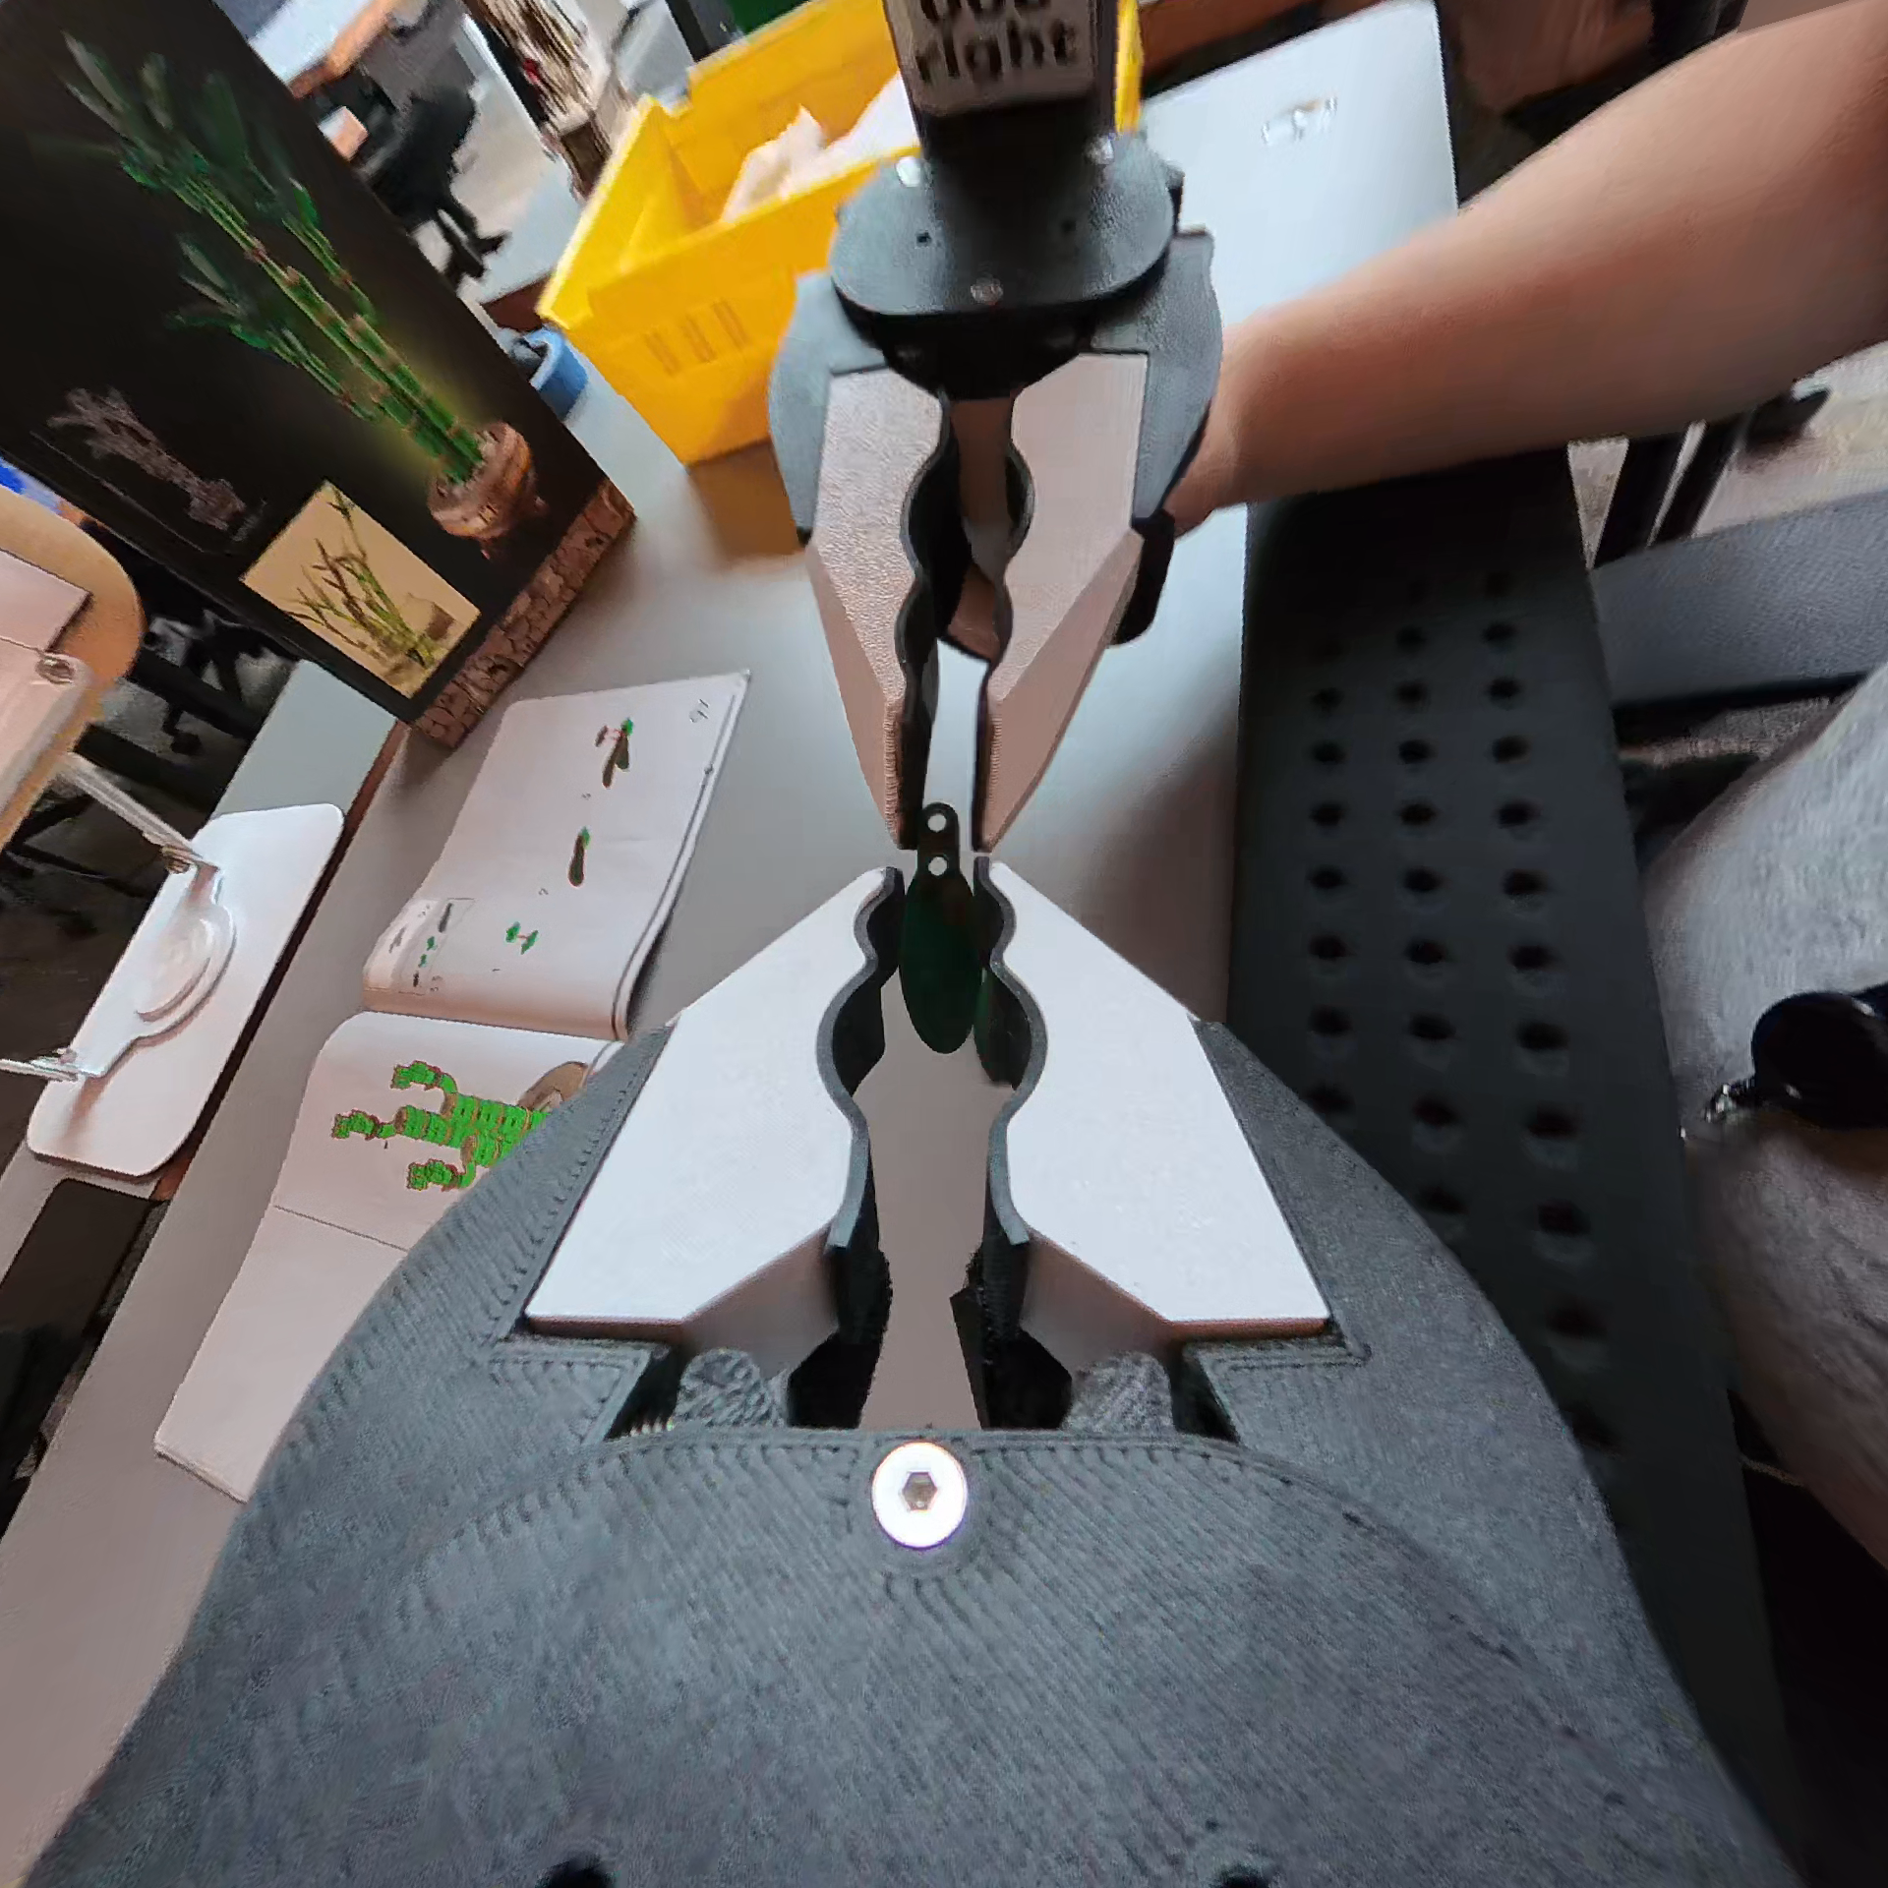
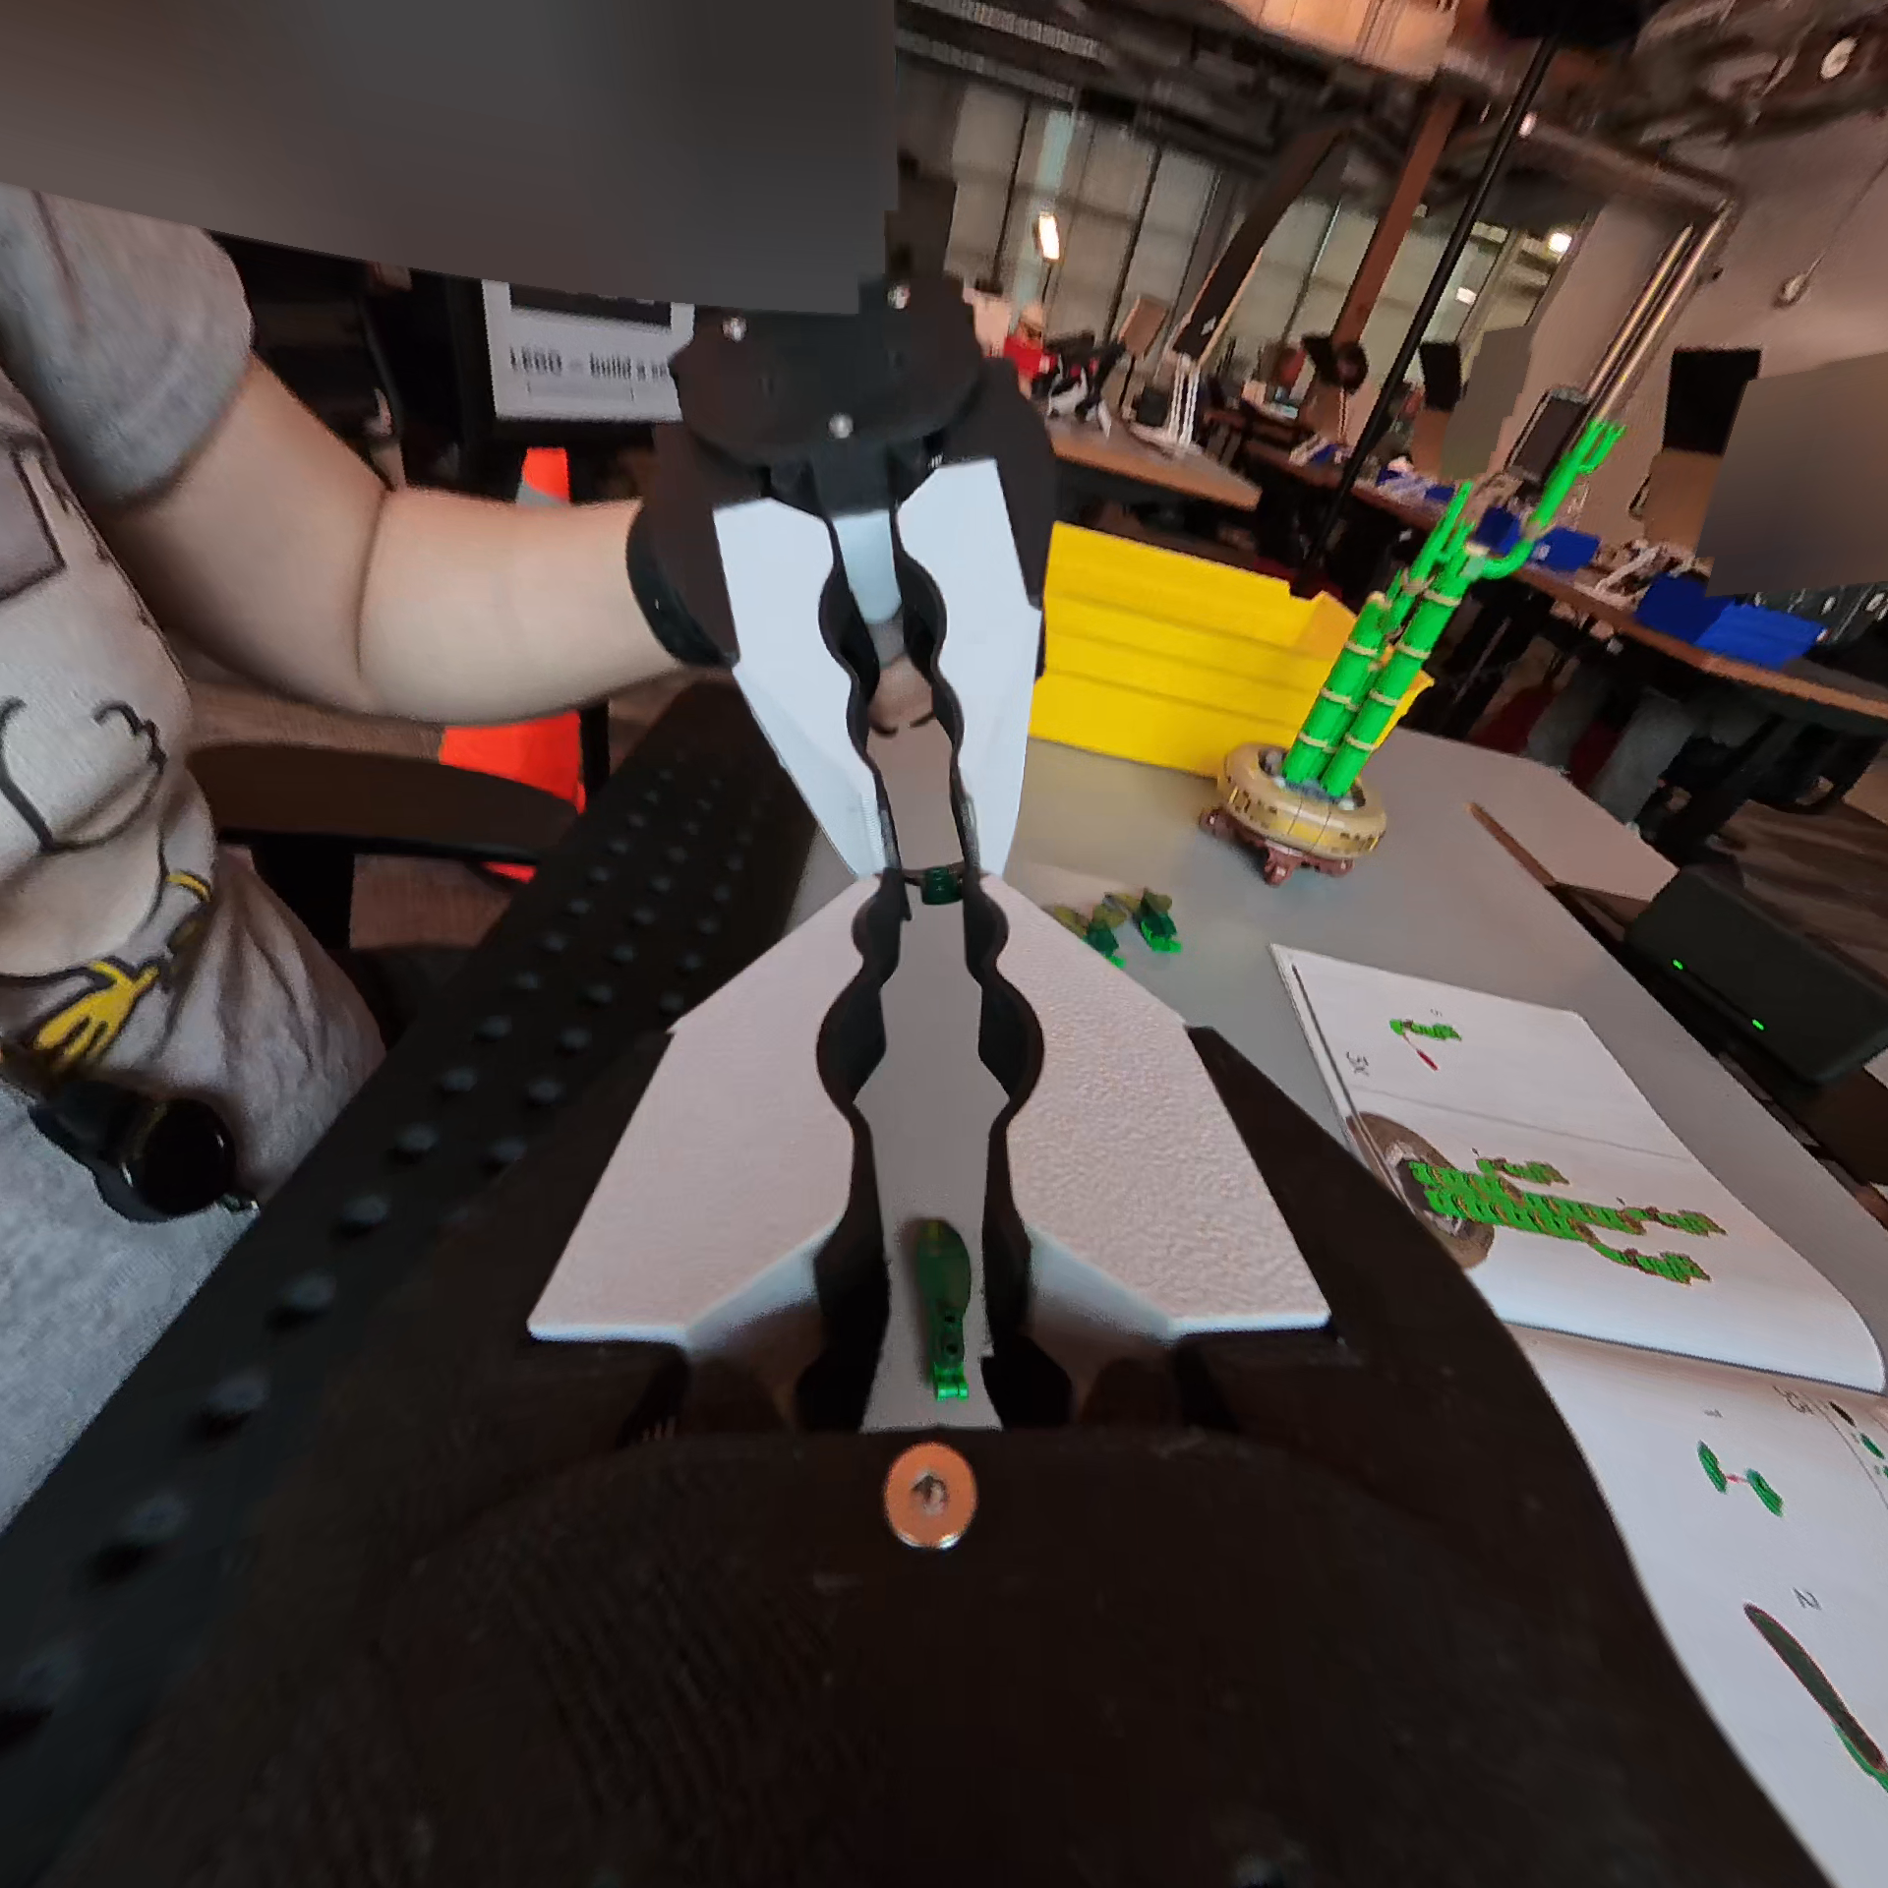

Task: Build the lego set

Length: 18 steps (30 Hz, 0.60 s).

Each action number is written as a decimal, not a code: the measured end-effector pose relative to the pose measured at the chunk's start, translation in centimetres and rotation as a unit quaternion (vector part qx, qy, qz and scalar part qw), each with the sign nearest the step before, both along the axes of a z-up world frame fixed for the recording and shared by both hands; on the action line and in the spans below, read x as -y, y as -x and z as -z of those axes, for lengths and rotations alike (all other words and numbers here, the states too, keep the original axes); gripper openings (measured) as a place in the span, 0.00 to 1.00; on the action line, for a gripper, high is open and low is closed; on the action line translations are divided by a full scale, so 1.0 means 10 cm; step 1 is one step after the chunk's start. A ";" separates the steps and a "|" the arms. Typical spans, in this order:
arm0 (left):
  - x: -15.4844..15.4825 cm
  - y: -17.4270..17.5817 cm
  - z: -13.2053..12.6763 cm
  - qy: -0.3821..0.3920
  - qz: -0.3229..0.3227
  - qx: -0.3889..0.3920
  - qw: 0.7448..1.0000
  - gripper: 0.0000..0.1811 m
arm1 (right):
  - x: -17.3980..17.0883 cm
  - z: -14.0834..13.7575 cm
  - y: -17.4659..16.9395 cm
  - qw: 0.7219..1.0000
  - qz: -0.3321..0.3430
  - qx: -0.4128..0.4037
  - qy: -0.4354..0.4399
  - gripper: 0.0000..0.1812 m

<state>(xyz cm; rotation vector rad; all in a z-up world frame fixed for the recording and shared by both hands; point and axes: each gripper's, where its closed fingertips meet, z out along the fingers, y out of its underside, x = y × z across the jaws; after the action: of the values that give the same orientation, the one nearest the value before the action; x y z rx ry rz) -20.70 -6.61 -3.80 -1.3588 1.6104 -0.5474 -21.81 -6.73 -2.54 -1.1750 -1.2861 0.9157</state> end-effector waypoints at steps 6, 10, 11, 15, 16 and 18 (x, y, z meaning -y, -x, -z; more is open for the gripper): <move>0.02 -0.01 -0.09 0.009 0.001 0.025 1.000 0.06 | 0.01 -0.14 -0.08 0.999 -0.014 -0.044 0.019 0.04; 0.05 -0.05 -0.08 0.007 0.009 0.019 1.000 0.07 | 0.04 -0.11 -0.07 0.999 -0.021 -0.033 0.014 0.04; 0.05 -0.06 -0.08 0.008 0.011 0.020 1.000 0.07 | 0.04 -0.10 -0.06 0.999 -0.021 -0.028 0.013 0.05; 0.08 -0.07 -0.11 0.017 0.018 0.028 0.999 0.07 | 0.06 -0.10 -0.06 0.999 -0.024 -0.025 0.010 0.03; 0.08 -0.07 -0.12 0.020 0.018 0.031 0.999 0.07 | 0.06 -0.10 -0.06 0.999 -0.024 -0.024 0.011 0.03; 0.10 -0.07 -0.14 0.033 0.021 0.043 0.998 0.07 | 0.07 -0.11 -0.07 0.999 -0.025 -0.024 0.013 0.03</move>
<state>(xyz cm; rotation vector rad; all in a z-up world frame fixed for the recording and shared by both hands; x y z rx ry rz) -19.97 -7.57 -2.40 -1.3338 1.5663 -0.6806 -21.12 -7.39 -1.43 -1.1383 -1.2727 0.9946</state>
